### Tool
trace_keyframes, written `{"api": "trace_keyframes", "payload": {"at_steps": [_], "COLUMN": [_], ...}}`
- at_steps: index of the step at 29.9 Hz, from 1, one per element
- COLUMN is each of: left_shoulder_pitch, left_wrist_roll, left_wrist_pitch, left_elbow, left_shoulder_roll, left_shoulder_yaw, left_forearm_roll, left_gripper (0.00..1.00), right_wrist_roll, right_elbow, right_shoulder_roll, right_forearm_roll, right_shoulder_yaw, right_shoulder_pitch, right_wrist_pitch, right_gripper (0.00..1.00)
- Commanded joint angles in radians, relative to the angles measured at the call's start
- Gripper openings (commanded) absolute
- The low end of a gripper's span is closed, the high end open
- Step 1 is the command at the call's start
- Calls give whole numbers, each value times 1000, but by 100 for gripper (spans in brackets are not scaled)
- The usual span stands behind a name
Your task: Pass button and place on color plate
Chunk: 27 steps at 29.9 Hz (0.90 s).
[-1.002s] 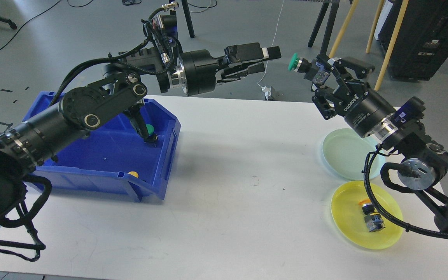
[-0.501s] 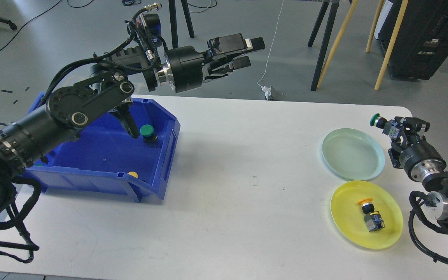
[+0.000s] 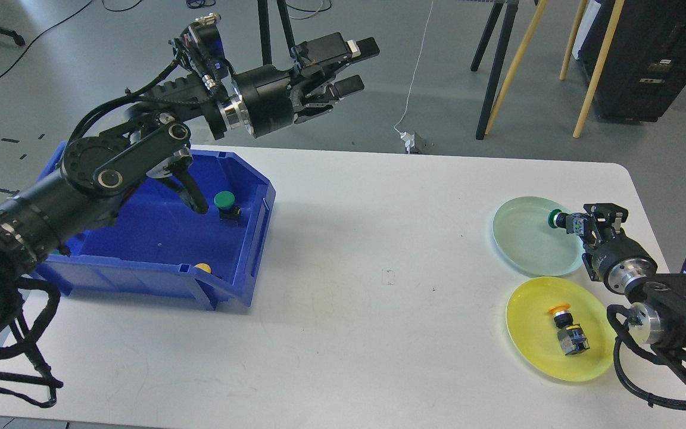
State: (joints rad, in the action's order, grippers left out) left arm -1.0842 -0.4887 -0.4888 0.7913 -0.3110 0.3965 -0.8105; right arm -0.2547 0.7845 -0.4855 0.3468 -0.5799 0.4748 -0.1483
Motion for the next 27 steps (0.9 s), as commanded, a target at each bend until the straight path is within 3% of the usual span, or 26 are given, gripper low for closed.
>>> {"api": "trace_keyframes", "payload": {"at_steps": [1,7,13,17,21,27], "left_shoulder_pitch": [10,46,89,109,135,168], "left_wrist_roll": [0,0,0,0,0,0], "left_wrist_pitch": [0,0,0,0,0,0], "left_elbow": [-6,-17,-17,-15,-17,-17], "left_shoulder_roll": [-46,-121,-168,-183,-184,-165], "left_shoulder_yaw": [1,2,4,5,4,4], "left_forearm_roll": [92,189,327,408,445,447], "left_gripper": [92,94,98,99,99,99], "right_wrist_roll": [0,2,2,2,0,-14], "right_elbow": [4,200,387,349,260,263], "right_shoulder_roll": [1,-68,-104,-67,-55,-41], "right_forearm_roll": [-2,-3,-34,-323,-430,-424], "right_shoulder_yaw": [-1,-124,-392,-456,-451,-428], "right_shoulder_pitch": [2,-5,-13,4,28,33], "right_wrist_pitch": [24,122,410,627,637,637], "right_gripper": [100,100,100,100,100,100]}}
